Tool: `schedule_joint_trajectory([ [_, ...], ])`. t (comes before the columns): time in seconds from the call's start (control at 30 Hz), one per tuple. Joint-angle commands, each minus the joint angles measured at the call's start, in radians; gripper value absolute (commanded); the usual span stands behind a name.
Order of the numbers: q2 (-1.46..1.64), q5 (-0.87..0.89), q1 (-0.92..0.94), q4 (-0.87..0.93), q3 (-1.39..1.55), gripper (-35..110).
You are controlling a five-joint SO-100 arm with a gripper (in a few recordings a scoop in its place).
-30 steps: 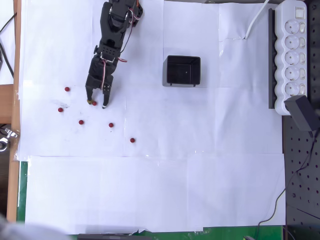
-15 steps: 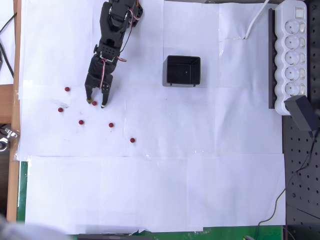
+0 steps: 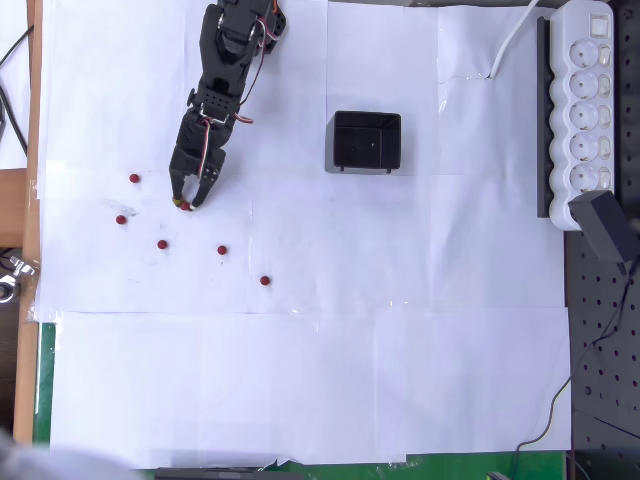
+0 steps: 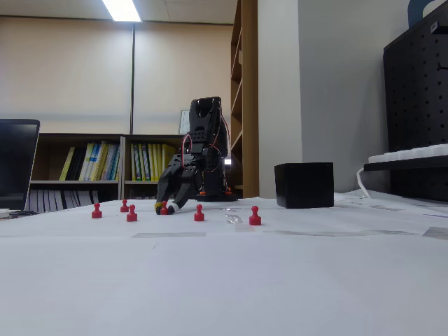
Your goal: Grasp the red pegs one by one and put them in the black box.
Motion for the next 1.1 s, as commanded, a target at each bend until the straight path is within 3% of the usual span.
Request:
schedule_joint_trajectory([
  [0.0,-0.032,-0.014,0.017,0.012,-0.003,0],
  [0.1,-0.127,-0.012,0.003,0.089,-0.037,0],
  [0.2,-0.256,-0.026,-0.025,0.278,-0.032,0],
  [0.43,-0.492,-0.155,-0.15,1.155,0.293,0],
  [0.7,-0.549,-0.387,-0.463,1.856,0.784,0],
  [0.83,-0.54,-0.509,-0.65,2.028,0.98,0],
  [1.07,-0.439,-0.744,-0.976,2.069,1.126,0],
])
